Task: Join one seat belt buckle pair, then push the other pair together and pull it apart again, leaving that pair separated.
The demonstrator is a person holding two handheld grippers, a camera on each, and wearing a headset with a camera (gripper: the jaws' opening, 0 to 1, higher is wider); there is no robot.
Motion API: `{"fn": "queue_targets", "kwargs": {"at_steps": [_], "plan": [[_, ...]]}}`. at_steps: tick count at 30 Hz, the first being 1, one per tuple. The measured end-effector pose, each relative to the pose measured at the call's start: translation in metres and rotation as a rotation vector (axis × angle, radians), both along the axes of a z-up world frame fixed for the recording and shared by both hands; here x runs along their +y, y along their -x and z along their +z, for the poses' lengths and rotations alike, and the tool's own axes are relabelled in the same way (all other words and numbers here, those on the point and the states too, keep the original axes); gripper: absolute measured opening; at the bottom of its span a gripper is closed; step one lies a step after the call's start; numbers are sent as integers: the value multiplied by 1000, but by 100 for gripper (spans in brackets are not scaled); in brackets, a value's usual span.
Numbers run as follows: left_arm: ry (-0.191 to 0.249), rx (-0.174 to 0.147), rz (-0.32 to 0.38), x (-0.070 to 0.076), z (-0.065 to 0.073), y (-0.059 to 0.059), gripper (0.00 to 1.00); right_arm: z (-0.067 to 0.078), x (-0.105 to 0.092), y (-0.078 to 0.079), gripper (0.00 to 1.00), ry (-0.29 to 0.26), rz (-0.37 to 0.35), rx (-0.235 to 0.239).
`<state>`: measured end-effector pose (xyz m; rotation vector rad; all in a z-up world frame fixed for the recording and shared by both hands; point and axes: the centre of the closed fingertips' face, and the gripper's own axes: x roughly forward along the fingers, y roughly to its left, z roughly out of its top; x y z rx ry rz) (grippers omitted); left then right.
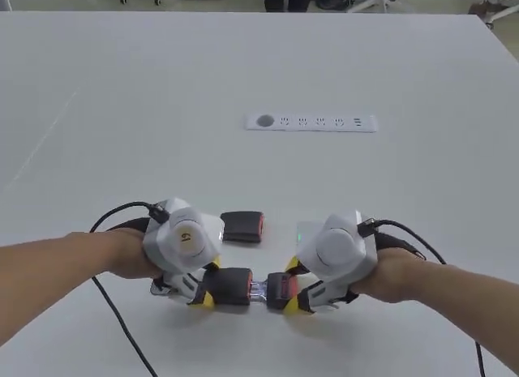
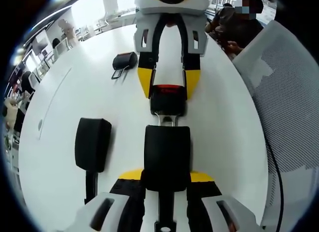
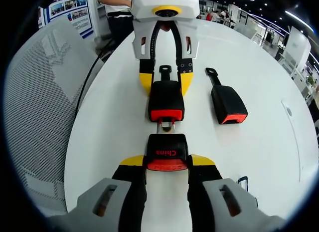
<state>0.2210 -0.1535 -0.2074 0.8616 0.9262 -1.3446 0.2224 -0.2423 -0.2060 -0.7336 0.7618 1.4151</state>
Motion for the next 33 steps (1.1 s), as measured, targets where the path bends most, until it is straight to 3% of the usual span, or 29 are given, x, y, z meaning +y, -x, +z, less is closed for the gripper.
{"fn": "queue_targets", "kwargs": {"at_steps": [13, 33], "plan": [[-30, -2, -12, 2, -2, -2, 32, 1, -2, 1, 30, 8, 4, -5], [-25, -2, -6, 4, -5, -3, 32, -1, -22, 1, 30, 34, 22, -10]]}}
